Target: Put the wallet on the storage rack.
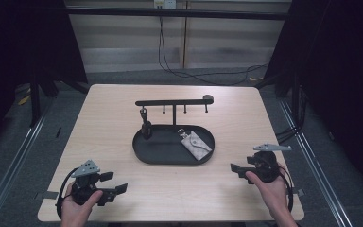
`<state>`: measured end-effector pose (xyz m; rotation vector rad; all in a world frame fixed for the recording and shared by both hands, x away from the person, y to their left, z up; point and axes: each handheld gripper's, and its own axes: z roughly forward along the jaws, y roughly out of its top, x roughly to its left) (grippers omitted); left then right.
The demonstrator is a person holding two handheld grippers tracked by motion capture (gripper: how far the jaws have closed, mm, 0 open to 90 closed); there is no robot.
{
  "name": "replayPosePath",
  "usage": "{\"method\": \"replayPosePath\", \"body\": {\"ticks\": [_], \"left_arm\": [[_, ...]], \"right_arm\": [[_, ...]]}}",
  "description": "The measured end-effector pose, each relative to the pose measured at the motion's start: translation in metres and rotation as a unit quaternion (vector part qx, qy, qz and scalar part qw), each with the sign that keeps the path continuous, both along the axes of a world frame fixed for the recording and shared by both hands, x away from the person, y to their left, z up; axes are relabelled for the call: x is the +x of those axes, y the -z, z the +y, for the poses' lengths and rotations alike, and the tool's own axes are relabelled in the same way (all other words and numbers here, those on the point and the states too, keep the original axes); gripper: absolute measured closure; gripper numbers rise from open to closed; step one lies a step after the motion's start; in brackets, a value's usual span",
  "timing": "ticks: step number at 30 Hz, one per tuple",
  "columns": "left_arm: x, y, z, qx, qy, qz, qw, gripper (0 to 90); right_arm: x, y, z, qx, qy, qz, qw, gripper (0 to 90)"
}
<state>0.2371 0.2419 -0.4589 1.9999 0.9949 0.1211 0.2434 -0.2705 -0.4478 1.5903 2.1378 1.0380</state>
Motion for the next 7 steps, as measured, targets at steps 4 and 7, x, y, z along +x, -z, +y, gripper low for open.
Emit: {"method": "replayPosePath", "body": {"ticks": [4, 7], "left_arm": [[0.000, -0.001, 0.000, 0.003, -0.001, 0.001, 1.0000, 23.5], [-0.001, -0.002, 0.001, 0.004, 0.001, -0.001, 1.0000, 23.5]], "right_arm": [[-0.008, 0.011, -0.004, 0.009, 0.016, -0.002, 0.9998, 22.9], [-0.005, 0.021, -0.006, -0.003, 0.010, 0.011, 0.9999, 22.5]]}}
